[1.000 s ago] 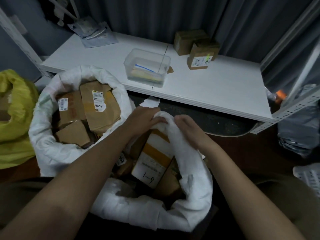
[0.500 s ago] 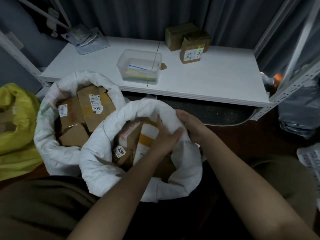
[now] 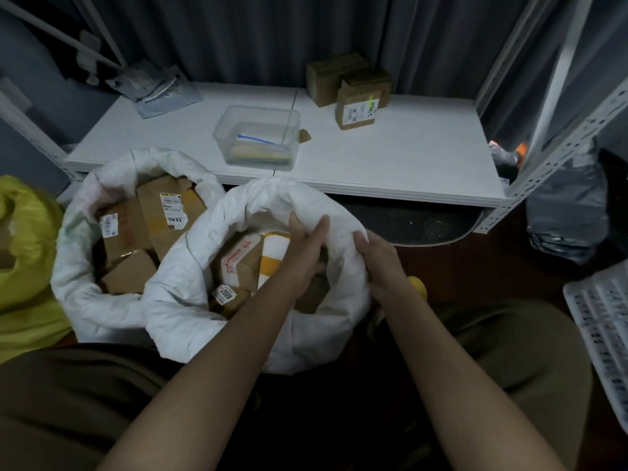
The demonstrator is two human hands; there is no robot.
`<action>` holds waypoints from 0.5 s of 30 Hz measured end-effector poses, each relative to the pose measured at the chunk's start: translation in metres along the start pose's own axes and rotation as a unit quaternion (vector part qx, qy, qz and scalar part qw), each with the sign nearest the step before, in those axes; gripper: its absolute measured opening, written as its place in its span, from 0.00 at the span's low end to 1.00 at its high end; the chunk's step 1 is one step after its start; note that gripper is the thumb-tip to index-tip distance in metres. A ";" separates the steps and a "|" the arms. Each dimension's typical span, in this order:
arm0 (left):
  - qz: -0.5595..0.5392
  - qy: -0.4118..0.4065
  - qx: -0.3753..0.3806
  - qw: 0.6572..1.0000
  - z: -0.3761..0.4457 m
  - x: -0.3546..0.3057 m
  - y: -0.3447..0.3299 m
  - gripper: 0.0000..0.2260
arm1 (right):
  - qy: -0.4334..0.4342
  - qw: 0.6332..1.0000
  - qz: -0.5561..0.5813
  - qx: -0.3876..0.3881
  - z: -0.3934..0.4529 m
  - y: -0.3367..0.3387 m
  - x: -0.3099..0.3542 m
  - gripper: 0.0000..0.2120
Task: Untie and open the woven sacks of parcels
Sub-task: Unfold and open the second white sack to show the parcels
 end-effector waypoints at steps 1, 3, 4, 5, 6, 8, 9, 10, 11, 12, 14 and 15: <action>0.023 -0.007 0.003 1.000 -0.003 0.002 -0.003 0.43 | -0.025 0.998 0.050 0.019 0.003 -0.006 -0.001 0.14; 0.099 -0.055 -0.022 0.993 -0.010 -0.001 -0.004 0.45 | -0.020 0.996 0.083 0.006 0.007 -0.015 0.000 0.12; 0.113 -0.076 -0.034 0.990 -0.011 -0.003 -0.003 0.44 | 0.006 0.997 0.074 -0.024 0.005 -0.016 0.004 0.09; 0.111 -0.092 -0.048 0.988 -0.010 -0.007 -0.001 0.43 | 0.044 0.996 0.060 -0.057 -0.002 -0.014 0.011 0.08; 0.111 -0.104 -0.067 0.986 -0.007 -0.010 0.002 0.42 | 0.088 0.992 0.040 -0.080 -0.010 -0.013 0.018 0.08; 0.134 -0.114 -0.092 0.980 -0.001 -0.022 0.000 0.40 | 0.168 0.979 -0.040 -0.110 -0.033 -0.008 0.024 0.11; 0.147 -0.112 -0.089 0.979 0.001 -0.027 -0.004 0.40 | 0.179 0.970 -0.098 -0.128 -0.042 -0.004 0.021 0.13; 0.154 -0.099 -0.076 0.980 0.004 -0.032 -0.010 0.41 | 0.166 0.964 -0.150 -0.145 -0.050 -0.002 0.017 0.17; 0.148 -0.084 -0.058 0.984 0.006 -0.034 -0.015 0.41 | 0.139 0.962 -0.180 -0.149 -0.055 0.000 0.010 0.21; 0.132 -0.080 -0.035 0.987 0.009 -0.033 -0.020 0.41 | 0.121 0.965 -0.184 -0.143 -0.056 0.002 0.004 0.23; 0.057 -0.075 0.031 0.995 0.013 -0.030 -0.024 0.39 | 0.102 0.979 -0.120 -0.127 -0.049 0.004 -0.002 0.26; 0.014 -0.065 0.055 0.996 0.013 -0.029 -0.021 0.38 | 0.085 0.987 -0.056 -0.128 -0.042 0.008 -0.006 0.25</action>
Point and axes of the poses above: each hand's wrist, its own z-axis towards the middle knuckle, its own y-axis out of the back of the hand, x = y × z, the point moved 7 cm from there along z, towards the middle knuckle, and after that the axes turned 10 degrees about z, right-handed, at the moved point
